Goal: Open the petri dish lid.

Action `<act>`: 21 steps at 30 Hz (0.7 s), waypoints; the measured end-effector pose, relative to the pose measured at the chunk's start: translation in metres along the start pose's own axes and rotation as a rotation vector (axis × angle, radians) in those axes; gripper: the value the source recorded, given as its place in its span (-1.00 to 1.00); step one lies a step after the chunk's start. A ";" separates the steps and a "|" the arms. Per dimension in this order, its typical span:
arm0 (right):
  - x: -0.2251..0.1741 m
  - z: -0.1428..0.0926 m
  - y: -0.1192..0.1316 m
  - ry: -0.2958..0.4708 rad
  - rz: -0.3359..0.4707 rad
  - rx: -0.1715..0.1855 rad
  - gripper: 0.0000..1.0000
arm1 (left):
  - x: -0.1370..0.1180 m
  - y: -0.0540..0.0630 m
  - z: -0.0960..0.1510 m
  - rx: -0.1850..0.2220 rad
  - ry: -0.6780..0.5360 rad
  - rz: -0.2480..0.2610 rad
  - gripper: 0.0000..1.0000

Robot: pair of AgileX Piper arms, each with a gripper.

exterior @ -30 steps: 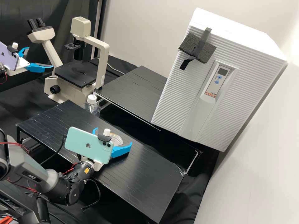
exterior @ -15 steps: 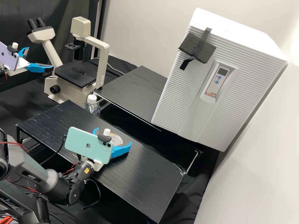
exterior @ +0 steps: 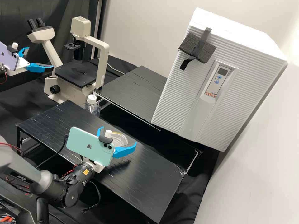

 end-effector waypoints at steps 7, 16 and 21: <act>0.001 0.013 0.010 -0.062 0.112 0.093 -1.00 | 0.000 0.000 0.000 0.000 0.000 0.000 1.00; 0.005 0.051 0.015 -0.294 0.275 0.192 -1.00 | 0.000 0.000 0.000 0.000 0.000 0.000 1.00; 0.009 0.055 0.012 -0.318 0.275 0.142 -1.00 | 0.000 0.000 0.000 0.000 0.000 0.000 1.00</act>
